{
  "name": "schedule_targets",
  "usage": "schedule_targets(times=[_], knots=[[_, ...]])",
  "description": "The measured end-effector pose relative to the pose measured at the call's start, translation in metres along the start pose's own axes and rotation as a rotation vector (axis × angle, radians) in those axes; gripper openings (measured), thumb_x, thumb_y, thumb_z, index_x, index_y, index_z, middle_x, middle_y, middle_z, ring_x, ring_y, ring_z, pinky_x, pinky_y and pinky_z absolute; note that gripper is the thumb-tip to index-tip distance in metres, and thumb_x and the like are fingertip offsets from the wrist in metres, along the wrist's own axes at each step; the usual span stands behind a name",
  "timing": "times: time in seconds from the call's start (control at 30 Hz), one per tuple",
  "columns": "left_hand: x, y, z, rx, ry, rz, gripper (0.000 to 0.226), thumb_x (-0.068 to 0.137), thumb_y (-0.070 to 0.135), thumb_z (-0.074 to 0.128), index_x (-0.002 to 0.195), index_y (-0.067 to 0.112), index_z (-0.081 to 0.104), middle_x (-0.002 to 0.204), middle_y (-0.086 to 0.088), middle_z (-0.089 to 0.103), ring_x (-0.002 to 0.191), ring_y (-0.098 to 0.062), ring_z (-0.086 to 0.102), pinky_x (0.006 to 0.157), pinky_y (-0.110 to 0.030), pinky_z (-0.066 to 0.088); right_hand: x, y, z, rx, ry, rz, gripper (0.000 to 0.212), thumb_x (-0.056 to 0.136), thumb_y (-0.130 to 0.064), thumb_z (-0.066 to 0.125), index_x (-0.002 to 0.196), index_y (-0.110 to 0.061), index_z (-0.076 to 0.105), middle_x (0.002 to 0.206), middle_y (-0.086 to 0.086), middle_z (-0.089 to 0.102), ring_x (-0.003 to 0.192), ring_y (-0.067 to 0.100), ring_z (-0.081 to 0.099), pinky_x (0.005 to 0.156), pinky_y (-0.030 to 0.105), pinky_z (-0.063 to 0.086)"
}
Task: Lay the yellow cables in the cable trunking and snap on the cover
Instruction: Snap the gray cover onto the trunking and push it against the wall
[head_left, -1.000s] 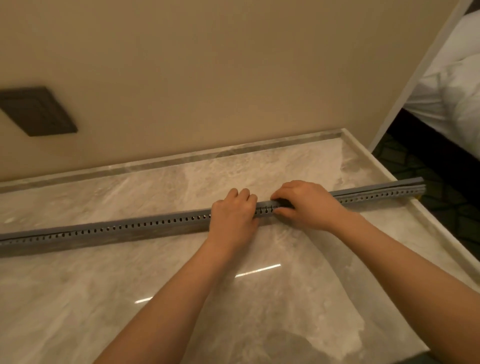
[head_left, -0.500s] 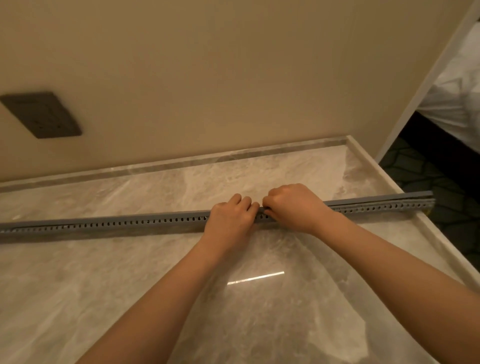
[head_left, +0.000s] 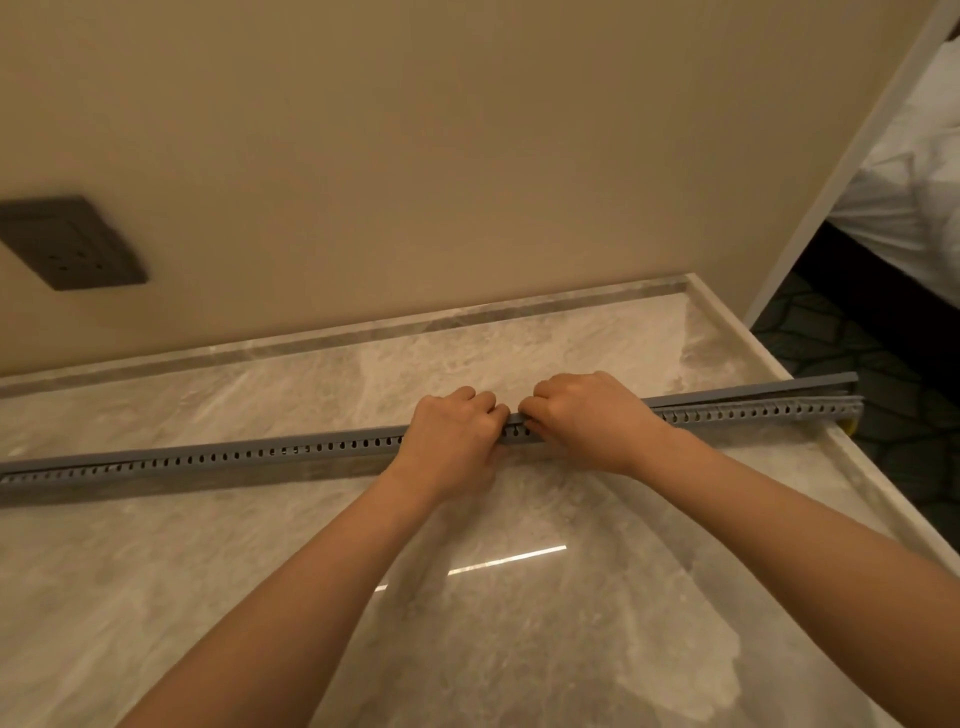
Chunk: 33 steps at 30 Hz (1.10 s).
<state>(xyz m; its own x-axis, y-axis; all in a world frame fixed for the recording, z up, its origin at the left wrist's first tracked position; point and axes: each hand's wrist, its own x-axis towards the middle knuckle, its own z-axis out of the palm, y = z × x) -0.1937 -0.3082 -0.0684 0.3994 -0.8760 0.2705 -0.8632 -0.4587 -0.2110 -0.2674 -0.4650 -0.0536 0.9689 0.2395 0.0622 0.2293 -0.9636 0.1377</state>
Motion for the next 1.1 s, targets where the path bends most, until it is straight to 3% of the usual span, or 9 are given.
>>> schedule_targets(times=[0.1,0.2,0.37,1.1], knots=[[0.000,-0.001,0.006,-0.027,-0.016,0.008,0.020,0.075,0.036,0.066,0.081,0.017,0.065,0.072,0.003,0.061,0.067,-0.017,0.057,0.046,-0.025,0.025,-0.007,-0.001,0.001,0.044,0.040,0.052,0.029,0.092,-0.040,0.045,0.105,-0.017,0.057,0.097,0.001,0.060,0.089,0.021,0.055,0.056,0.030,0.031],[0.001,-0.002,0.009,-0.036,-0.058,-0.009,0.025,0.086,0.039,0.049,0.095,0.019,0.059,0.087,0.003,0.059,0.081,-0.018,0.055,0.051,-0.028,0.021,-0.012,-0.006,0.006,-0.023,0.014,0.144,0.026,0.090,-0.036,0.049,0.106,-0.017,0.056,0.101,0.000,0.060,0.093,0.020,0.054,0.056,0.029,0.031],[0.002,-0.003,0.007,-0.026,-0.109,0.024,0.026,0.087,0.040,0.048,0.096,0.017,0.058,0.090,0.002,0.060,0.083,-0.019,0.055,0.053,-0.028,0.026,-0.010,-0.012,0.007,-0.044,0.007,0.205,0.013,0.087,-0.019,0.052,0.098,-0.012,0.056,0.095,0.004,0.062,0.086,0.022,0.056,0.055,0.030,0.029],[0.001,-0.005,0.003,-0.043,-0.128,0.036,0.024,0.088,0.036,0.045,0.087,0.017,0.060,0.085,0.003,0.059,0.078,-0.019,0.053,0.049,-0.028,0.016,-0.005,-0.002,0.001,-0.018,-0.037,0.129,0.018,0.086,-0.030,0.052,0.096,-0.015,0.056,0.092,0.001,0.061,0.084,0.022,0.056,0.057,0.031,0.030]])
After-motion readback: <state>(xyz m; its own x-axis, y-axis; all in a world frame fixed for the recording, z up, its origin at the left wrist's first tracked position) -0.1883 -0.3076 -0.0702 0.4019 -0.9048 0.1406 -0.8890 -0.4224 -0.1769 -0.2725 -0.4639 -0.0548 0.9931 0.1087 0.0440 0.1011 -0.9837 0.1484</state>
